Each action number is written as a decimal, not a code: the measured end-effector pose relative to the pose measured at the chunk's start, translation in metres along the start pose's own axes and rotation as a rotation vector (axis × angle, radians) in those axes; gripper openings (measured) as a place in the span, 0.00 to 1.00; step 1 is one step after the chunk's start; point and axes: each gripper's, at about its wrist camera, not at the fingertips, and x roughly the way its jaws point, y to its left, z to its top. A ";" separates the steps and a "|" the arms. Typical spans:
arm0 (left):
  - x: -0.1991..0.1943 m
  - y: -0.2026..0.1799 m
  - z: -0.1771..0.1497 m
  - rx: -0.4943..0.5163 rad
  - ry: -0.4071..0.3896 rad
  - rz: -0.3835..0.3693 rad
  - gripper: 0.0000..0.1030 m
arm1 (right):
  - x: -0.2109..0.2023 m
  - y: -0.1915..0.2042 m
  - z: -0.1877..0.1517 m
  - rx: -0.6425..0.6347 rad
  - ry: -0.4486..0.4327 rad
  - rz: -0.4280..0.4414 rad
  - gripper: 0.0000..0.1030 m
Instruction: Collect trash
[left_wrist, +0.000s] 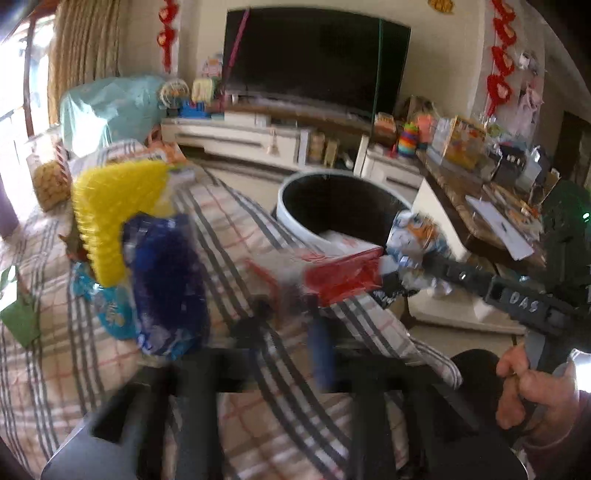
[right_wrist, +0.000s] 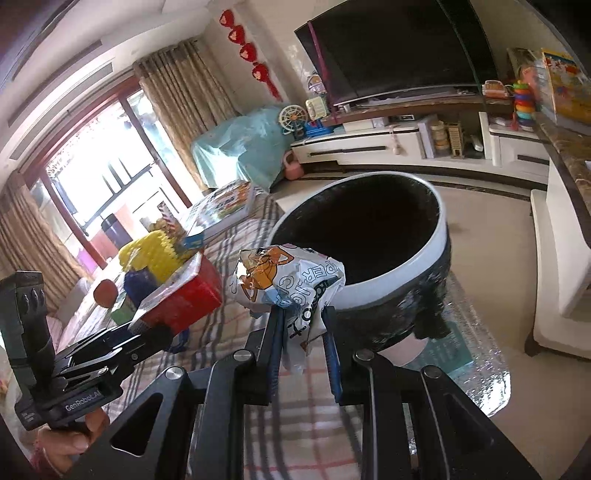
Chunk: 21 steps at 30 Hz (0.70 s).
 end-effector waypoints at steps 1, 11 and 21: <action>0.004 0.001 0.001 -0.014 0.008 -0.008 0.11 | 0.000 -0.001 0.001 0.000 -0.001 -0.003 0.21; 0.014 -0.004 -0.004 -0.012 0.031 -0.060 0.12 | 0.006 -0.011 0.013 -0.006 -0.003 -0.020 0.20; 0.016 -0.005 -0.007 0.030 0.031 -0.036 0.74 | 0.002 -0.015 0.015 0.010 -0.007 -0.012 0.21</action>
